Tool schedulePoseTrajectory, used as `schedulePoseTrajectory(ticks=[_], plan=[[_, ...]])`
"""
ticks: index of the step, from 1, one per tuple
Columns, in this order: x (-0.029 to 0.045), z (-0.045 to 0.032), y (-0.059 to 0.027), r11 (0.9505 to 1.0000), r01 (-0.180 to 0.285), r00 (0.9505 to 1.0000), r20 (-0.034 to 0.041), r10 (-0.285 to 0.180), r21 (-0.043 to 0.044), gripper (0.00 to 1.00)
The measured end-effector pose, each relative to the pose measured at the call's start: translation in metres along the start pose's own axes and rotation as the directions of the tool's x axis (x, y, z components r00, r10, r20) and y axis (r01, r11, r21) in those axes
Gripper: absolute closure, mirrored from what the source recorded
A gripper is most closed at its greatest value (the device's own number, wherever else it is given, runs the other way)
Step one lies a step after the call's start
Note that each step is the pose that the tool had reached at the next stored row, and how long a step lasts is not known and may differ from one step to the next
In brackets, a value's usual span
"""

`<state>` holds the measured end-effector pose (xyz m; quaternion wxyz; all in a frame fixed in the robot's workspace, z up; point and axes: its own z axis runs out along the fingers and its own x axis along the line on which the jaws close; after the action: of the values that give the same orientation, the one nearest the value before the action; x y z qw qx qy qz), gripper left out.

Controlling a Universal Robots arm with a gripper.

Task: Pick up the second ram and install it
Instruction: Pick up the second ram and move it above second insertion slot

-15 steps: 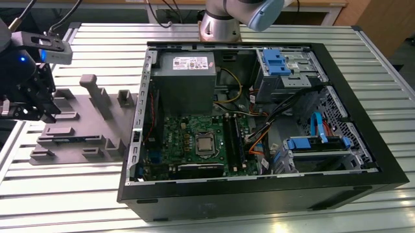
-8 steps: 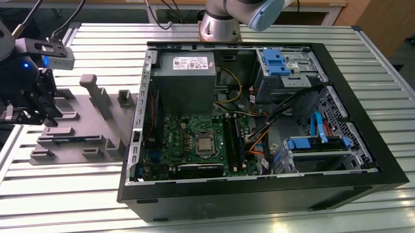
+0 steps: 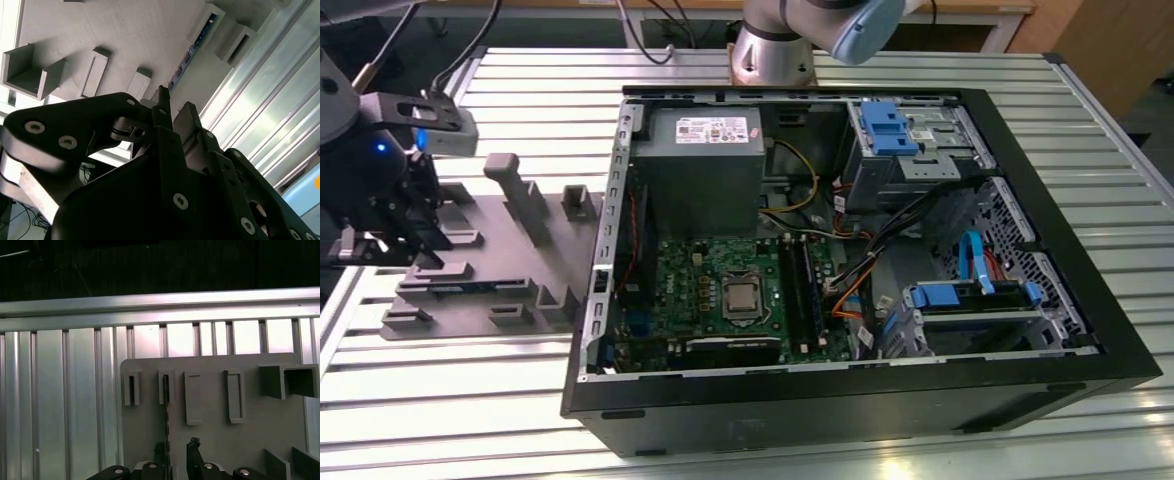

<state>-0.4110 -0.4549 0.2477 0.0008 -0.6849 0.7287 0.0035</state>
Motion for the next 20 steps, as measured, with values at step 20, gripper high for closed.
schedulePoseTrajectory(ticks=[20], plan=[[0.0062,0.0301,-0.0005,1.0000,0.003,1.0000,0.0003,-0.003,0.0022,0.69]])
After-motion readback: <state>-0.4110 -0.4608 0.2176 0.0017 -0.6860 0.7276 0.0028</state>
